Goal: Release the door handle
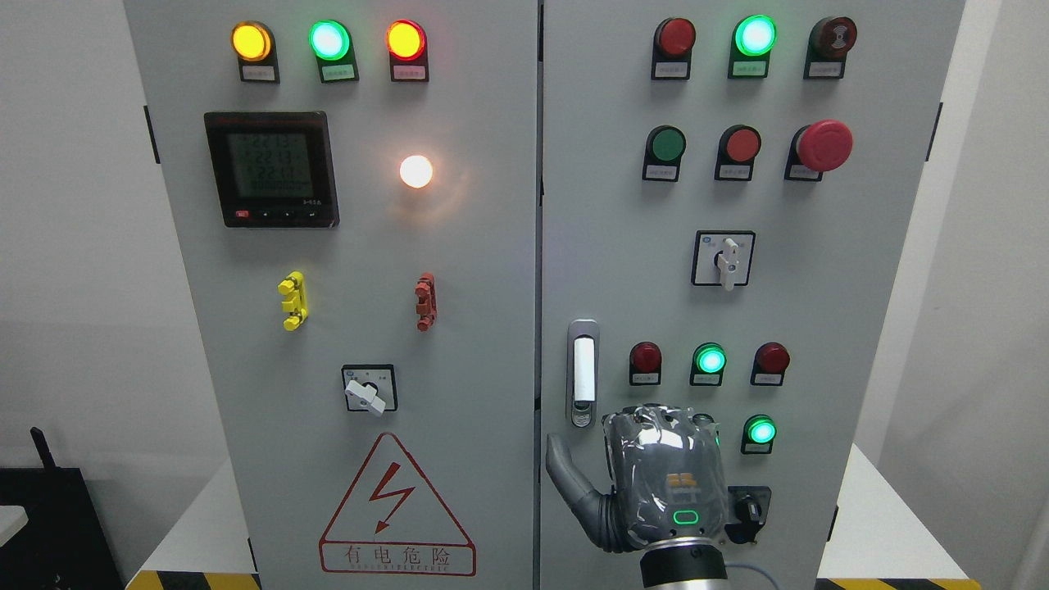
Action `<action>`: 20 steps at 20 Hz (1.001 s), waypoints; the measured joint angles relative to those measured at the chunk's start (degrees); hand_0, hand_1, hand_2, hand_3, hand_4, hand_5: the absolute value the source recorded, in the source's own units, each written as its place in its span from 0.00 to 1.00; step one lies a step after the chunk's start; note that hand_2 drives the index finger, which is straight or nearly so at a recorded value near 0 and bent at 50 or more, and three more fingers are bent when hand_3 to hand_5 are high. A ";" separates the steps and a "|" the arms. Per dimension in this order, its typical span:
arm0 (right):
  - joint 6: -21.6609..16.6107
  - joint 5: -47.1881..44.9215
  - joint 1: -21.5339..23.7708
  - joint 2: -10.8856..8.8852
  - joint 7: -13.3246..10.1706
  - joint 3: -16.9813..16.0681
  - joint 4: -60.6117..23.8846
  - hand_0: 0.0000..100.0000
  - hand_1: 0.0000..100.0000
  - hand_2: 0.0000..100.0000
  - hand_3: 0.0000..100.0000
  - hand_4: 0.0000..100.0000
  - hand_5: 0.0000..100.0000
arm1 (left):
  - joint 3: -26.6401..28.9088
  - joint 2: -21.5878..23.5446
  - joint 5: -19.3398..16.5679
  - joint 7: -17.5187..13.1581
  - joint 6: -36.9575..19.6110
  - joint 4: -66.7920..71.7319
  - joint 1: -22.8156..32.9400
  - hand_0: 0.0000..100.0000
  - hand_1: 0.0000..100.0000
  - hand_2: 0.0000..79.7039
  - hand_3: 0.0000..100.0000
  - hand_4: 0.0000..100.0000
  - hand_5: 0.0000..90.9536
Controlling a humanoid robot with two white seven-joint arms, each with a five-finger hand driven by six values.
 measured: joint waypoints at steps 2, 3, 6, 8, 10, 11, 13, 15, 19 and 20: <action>0.01 0.01 -0.20 0.00 0.06 -0.07 0.22 0.34 0.00 1.00 1.00 0.91 0.92 | 0.00 0.00 0.00 0.00 0.00 0.00 0.00 0.12 0.39 0.00 0.00 0.00 0.00; 0.01 0.01 -0.28 0.00 0.10 -0.09 0.34 0.34 0.00 1.00 1.00 0.91 0.92 | 0.01 0.00 0.00 0.00 0.00 0.00 0.00 0.12 0.39 0.00 0.00 0.00 0.00; 0.01 0.01 -0.63 0.00 0.15 -0.19 0.68 0.35 0.00 1.00 1.00 0.91 0.92 | 0.02 0.00 0.00 0.00 0.00 0.00 0.00 0.12 0.39 0.00 0.00 0.00 0.00; 0.04 0.01 -0.86 -0.01 0.15 -0.30 0.96 0.35 0.00 1.00 1.00 0.92 0.92 | 0.03 -0.02 0.00 0.00 0.00 0.00 0.00 0.12 0.39 0.00 0.00 0.00 0.00; 0.08 0.00 -1.03 -0.02 0.15 -0.48 1.20 0.35 0.00 1.00 1.00 0.92 0.92 | 0.05 -0.03 0.00 0.00 0.00 0.00 0.00 0.12 0.39 0.00 0.00 0.00 0.00; 0.10 0.00 -1.11 -0.02 0.16 -0.57 1.33 0.35 0.00 1.00 1.00 0.92 0.92 | 0.05 -0.04 0.00 0.00 0.00 0.00 0.00 0.12 0.39 0.00 0.00 0.00 0.00; 0.12 -0.01 -1.34 -0.02 0.20 -0.75 1.59 0.35 0.00 1.00 1.00 0.92 0.92 | 0.06 -0.05 0.00 0.00 0.00 0.00 0.00 0.12 0.39 0.00 0.00 0.00 0.00; 0.31 -0.01 -1.60 -0.03 0.22 -0.93 1.82 0.35 0.00 1.00 1.00 0.92 0.92 | 0.06 -0.06 0.00 0.00 0.00 0.00 0.00 0.12 0.39 0.00 0.00 0.00 0.00; 0.43 -0.01 -2.24 -0.04 1.16 -1.19 2.21 0.35 0.00 1.00 1.00 0.92 0.92 | 0.07 -0.07 0.00 0.00 0.00 0.00 0.00 0.12 0.39 0.00 0.00 0.00 0.00; 0.44 -0.01 -2.42 -0.04 1.31 -1.25 2.31 0.35 0.00 1.00 1.00 0.91 0.92 | 0.07 -0.07 0.00 0.00 0.00 0.00 0.00 0.12 0.39 0.00 0.00 0.00 0.00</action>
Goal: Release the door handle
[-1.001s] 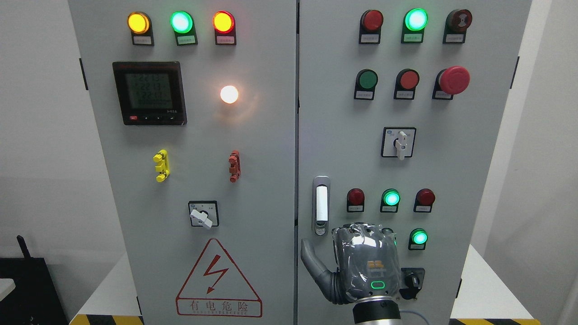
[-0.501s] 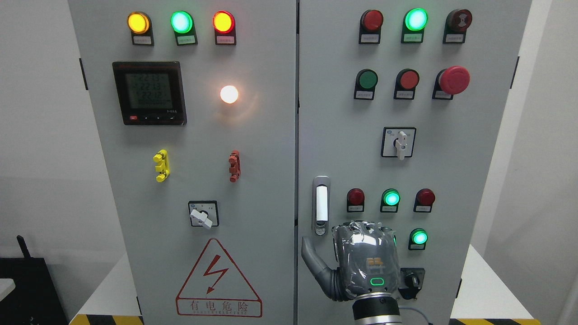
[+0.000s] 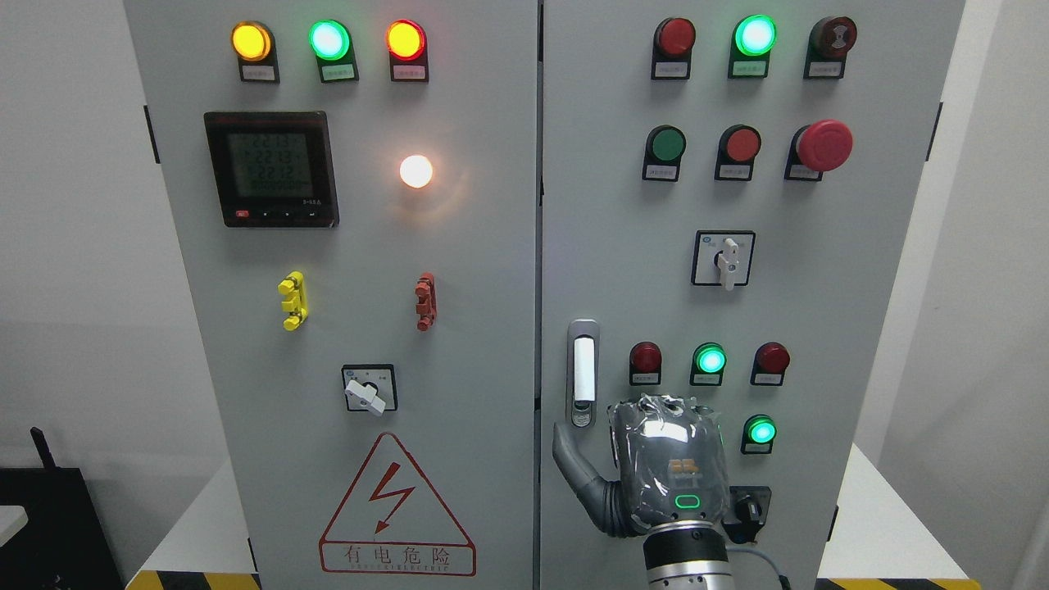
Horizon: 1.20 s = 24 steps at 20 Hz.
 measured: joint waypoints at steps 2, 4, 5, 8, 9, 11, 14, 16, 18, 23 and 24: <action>0.00 0.00 -0.28 0.00 0.06 -0.09 0.15 0.35 0.00 1.00 1.00 0.92 0.92 | 0.00 0.00 0.00 0.00 0.00 0.00 0.00 0.12 0.39 0.00 0.00 0.00 0.00; 0.02 0.00 -0.53 -0.01 0.17 -0.17 0.33 0.35 0.00 1.00 1.00 0.92 0.92 | 0.00 -0.01 0.00 0.00 0.00 0.00 0.00 0.12 0.39 0.00 0.00 0.00 0.00; 0.03 -0.01 -0.68 -0.01 0.19 -0.21 0.41 0.35 0.00 1.00 1.00 0.91 0.92 | 0.01 -0.01 0.00 0.00 0.00 0.00 0.00 0.12 0.39 0.00 0.00 0.00 0.00; 0.07 -0.03 -1.19 -0.01 0.21 -0.31 0.70 0.35 0.00 1.00 1.00 0.91 0.92 | 0.01 -0.01 -0.02 0.00 0.00 0.00 0.00 0.12 0.39 0.00 0.00 0.00 0.00; 0.07 -0.04 -1.36 -0.01 0.23 -0.35 0.80 0.35 0.00 1.00 1.00 0.91 0.92 | 0.01 -0.01 -0.02 0.00 0.00 0.00 0.00 0.12 0.39 0.00 0.00 0.00 0.00; 0.08 -0.05 -1.63 -0.01 0.24 -0.41 0.99 0.35 0.00 1.00 1.00 0.91 0.92 | 0.01 -0.01 -0.02 0.00 0.00 0.00 0.00 0.12 0.39 0.00 0.00 0.00 0.00; 0.08 -0.16 -1.88 -0.01 0.29 -0.52 1.24 0.36 0.00 1.00 1.00 0.91 0.92 | 0.01 -0.01 -0.02 0.00 0.00 0.00 0.00 0.12 0.39 0.00 0.00 0.00 0.00; 0.08 -0.44 -2.00 -0.01 0.31 -0.60 1.38 0.35 0.00 1.00 1.00 0.91 0.92 | 0.01 -0.02 -0.01 0.00 0.00 0.00 0.00 0.12 0.39 0.00 0.00 0.00 0.00; 0.08 -0.68 -2.09 -0.01 0.31 -0.63 1.55 0.35 0.00 1.00 1.00 0.91 0.92 | 0.01 -0.02 -0.01 0.00 0.00 0.00 0.00 0.12 0.39 0.00 0.00 0.00 0.00; 0.36 -1.02 -2.22 -0.01 0.32 -0.73 1.89 0.38 0.00 1.00 1.00 0.91 0.92 | 0.01 -0.02 -0.01 0.00 0.00 0.00 0.00 0.12 0.39 0.00 0.00 0.00 0.00; 0.37 -1.06 -2.24 -0.01 0.32 -0.74 1.93 0.38 0.00 1.00 1.00 0.91 0.92 | 0.01 -0.02 0.00 0.00 0.00 0.00 0.00 0.12 0.39 0.00 0.00 0.00 0.00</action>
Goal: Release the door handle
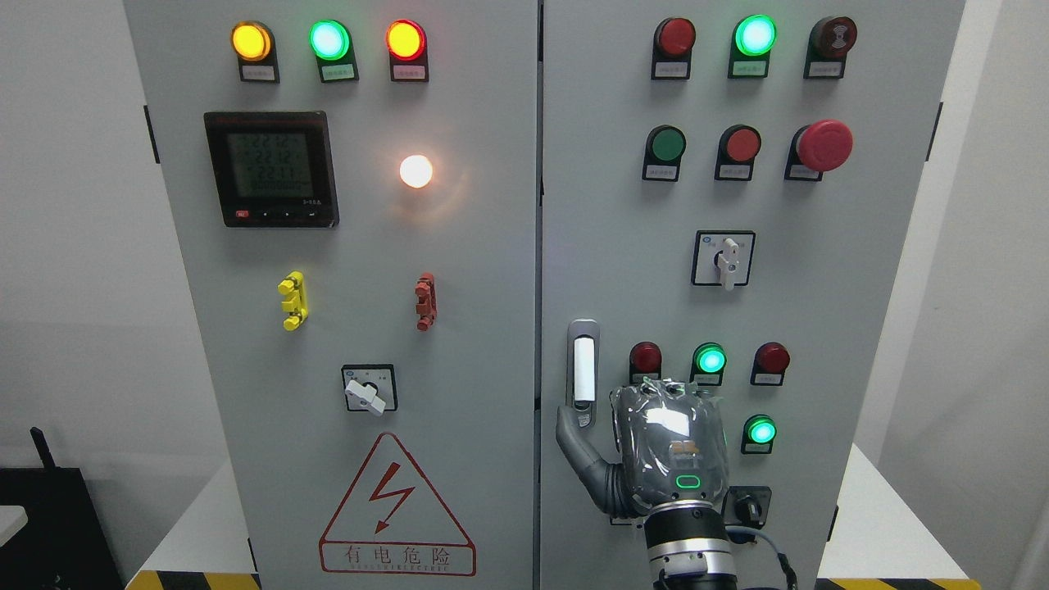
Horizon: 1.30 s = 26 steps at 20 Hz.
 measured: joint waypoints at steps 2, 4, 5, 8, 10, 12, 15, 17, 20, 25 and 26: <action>0.05 -0.08 -0.04 0.00 0.00 -0.03 0.10 0.38 0.00 1.00 1.00 0.91 0.92 | 0.00 0.00 0.00 0.00 0.00 0.00 0.00 0.12 0.39 0.00 0.00 0.00 0.00; 0.06 -0.22 -0.06 -0.01 0.00 -0.06 0.19 0.39 0.00 1.00 1.00 0.91 0.92 | 0.00 0.00 0.00 0.00 0.00 0.00 0.00 0.12 0.39 0.00 0.00 0.00 0.00; 0.06 -0.27 -0.07 -0.01 0.01 -0.07 0.21 0.40 0.00 1.00 1.00 0.91 0.92 | 0.00 0.00 0.00 0.00 0.00 0.00 0.00 0.12 0.39 0.00 0.00 0.00 0.00; 0.06 -0.37 -0.20 -0.01 0.00 -0.09 0.32 0.40 0.00 1.00 1.00 0.91 0.92 | 0.00 0.00 0.00 0.00 0.00 0.00 0.00 0.12 0.39 0.00 0.00 0.00 0.00; 0.06 -0.42 -0.33 -0.01 0.05 -0.09 0.42 0.40 0.00 1.00 1.00 0.91 0.92 | -0.01 0.00 0.00 0.00 0.00 0.00 0.00 0.12 0.39 0.00 0.00 0.00 0.00; 0.07 -0.46 -0.48 -0.01 0.06 -0.10 0.52 0.41 0.00 1.00 1.00 0.91 0.92 | -0.01 0.00 0.00 0.00 0.00 0.00 0.00 0.12 0.39 0.00 0.00 0.00 0.00; 0.07 -0.49 -0.62 -0.02 0.10 -0.11 0.62 0.41 0.00 1.00 1.00 0.91 0.92 | -0.01 0.00 0.00 0.00 0.00 0.00 0.00 0.12 0.39 0.00 0.00 0.00 0.00; 0.07 -0.50 -0.71 -0.02 0.10 -0.12 0.67 0.41 0.00 1.00 1.00 0.93 0.92 | -0.01 0.00 0.00 0.00 0.00 0.00 0.00 0.12 0.39 0.00 0.00 0.00 0.00; 0.07 -0.51 -0.78 -0.02 0.11 -0.12 0.75 0.41 0.00 1.00 1.00 0.93 0.92 | -0.01 0.00 0.00 0.00 0.00 0.00 0.00 0.12 0.39 0.00 0.00 0.00 0.00; 0.07 -0.52 -0.86 -0.02 0.13 -0.14 0.82 0.43 0.00 1.00 1.00 0.93 0.92 | -0.01 0.00 0.00 0.00 0.00 0.00 0.00 0.12 0.39 0.00 0.00 0.00 0.00; 0.07 -0.52 -0.87 -0.02 0.13 -0.14 0.83 0.43 0.00 1.00 1.00 0.92 0.92 | -0.01 0.00 0.00 0.00 0.00 0.00 0.00 0.12 0.39 0.00 0.00 0.00 0.00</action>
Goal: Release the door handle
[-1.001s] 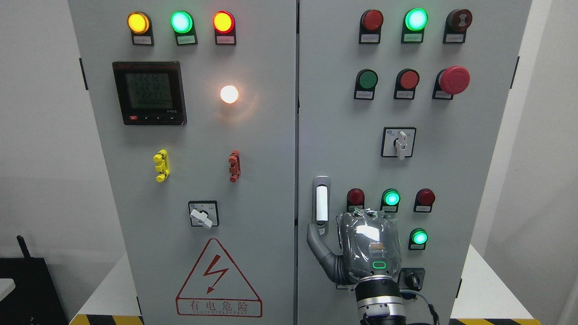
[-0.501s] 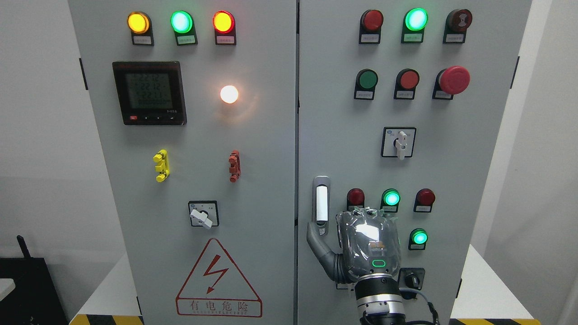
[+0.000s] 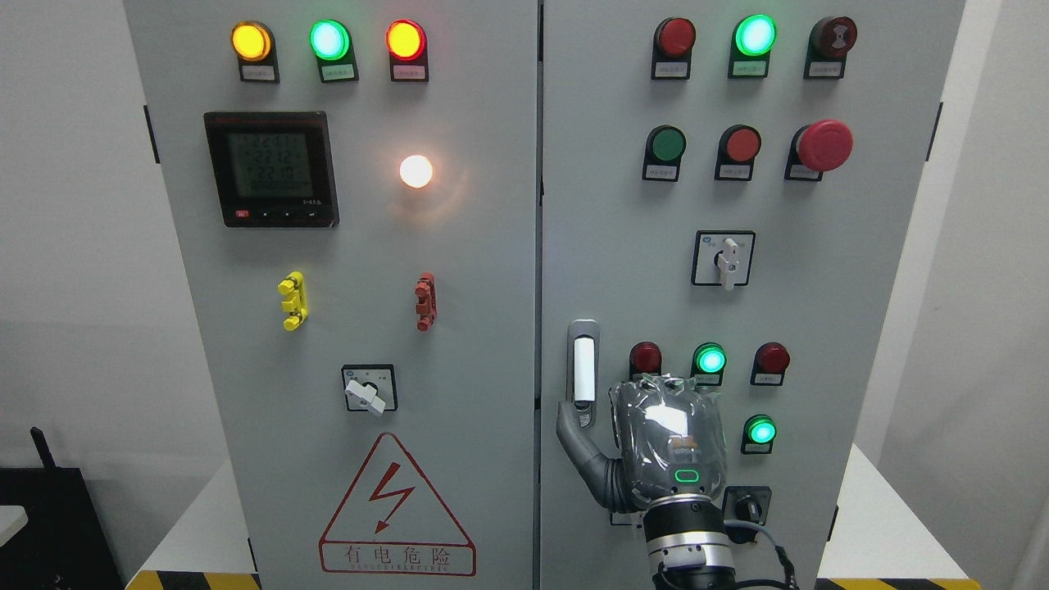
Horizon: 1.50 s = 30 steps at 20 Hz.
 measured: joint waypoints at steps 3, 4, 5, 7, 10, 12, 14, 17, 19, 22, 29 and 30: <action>-0.02 0.00 -0.02 0.00 0.00 -0.01 0.03 0.44 0.00 1.00 1.00 0.93 0.92 | 0.00 0.00 0.00 0.00 0.00 0.00 0.00 0.12 0.39 0.00 0.00 0.00 0.00; -0.02 0.00 -0.02 0.00 0.00 0.00 0.04 0.45 0.00 1.00 1.00 0.94 0.92 | 0.00 0.00 0.00 0.00 0.00 0.00 0.00 0.12 0.39 0.00 0.00 0.00 0.00; -0.02 0.00 -0.03 0.00 0.00 0.00 0.04 0.45 0.00 1.00 1.00 0.94 0.92 | 0.00 0.00 0.00 0.00 0.00 0.00 0.00 0.12 0.39 0.00 0.00 0.00 0.00; -0.02 0.00 -0.03 0.00 0.00 0.00 0.05 0.45 0.00 1.00 1.00 0.94 0.92 | 0.00 0.00 0.00 0.00 0.00 0.00 0.00 0.12 0.39 0.00 0.00 0.00 0.00; -0.02 -0.01 -0.04 0.00 0.00 0.00 0.06 0.46 0.00 1.00 1.00 0.95 0.92 | 0.00 0.00 0.00 0.00 0.00 0.00 0.00 0.12 0.39 0.00 0.00 0.00 0.00; -0.02 -0.01 -0.04 0.00 0.00 0.00 0.07 0.47 0.00 1.00 1.00 0.96 0.92 | 0.00 0.00 0.00 0.00 0.00 0.00 0.00 0.12 0.39 0.00 0.00 0.00 0.00; -0.02 -0.01 -0.04 0.00 0.00 0.00 0.08 0.47 0.00 1.00 1.00 0.96 0.92 | 0.00 0.00 0.00 0.00 0.00 0.00 0.00 0.12 0.39 0.00 0.00 0.00 0.00; -0.02 -0.01 -0.04 0.00 0.00 0.00 0.09 0.48 0.00 1.00 1.00 0.98 0.92 | 0.00 0.00 0.00 0.00 0.00 0.00 0.00 0.12 0.39 0.00 0.00 0.00 0.00; 0.08 -0.01 -0.04 0.00 0.00 0.02 0.12 0.48 0.00 1.00 1.00 0.97 0.92 | 0.00 0.00 0.00 0.00 0.00 0.00 0.00 0.12 0.39 0.00 0.00 0.00 0.00; 0.40 -0.01 -0.04 0.00 0.00 0.03 0.15 0.48 0.00 1.00 1.00 0.98 0.92 | 0.00 0.00 0.00 0.00 0.00 0.00 0.00 0.12 0.39 0.00 0.00 0.00 0.00; 0.62 -0.01 -0.04 0.00 0.03 0.05 0.18 0.49 0.00 1.00 1.00 0.98 0.92 | -0.01 0.00 0.00 0.00 0.00 0.00 0.00 0.12 0.39 0.00 0.00 0.00 0.00; 0.62 -0.01 -0.04 0.01 0.04 0.05 0.18 0.49 0.00 1.00 1.00 0.98 0.92 | -0.01 0.00 0.00 0.00 0.00 0.00 0.00 0.12 0.39 0.00 0.00 0.00 0.00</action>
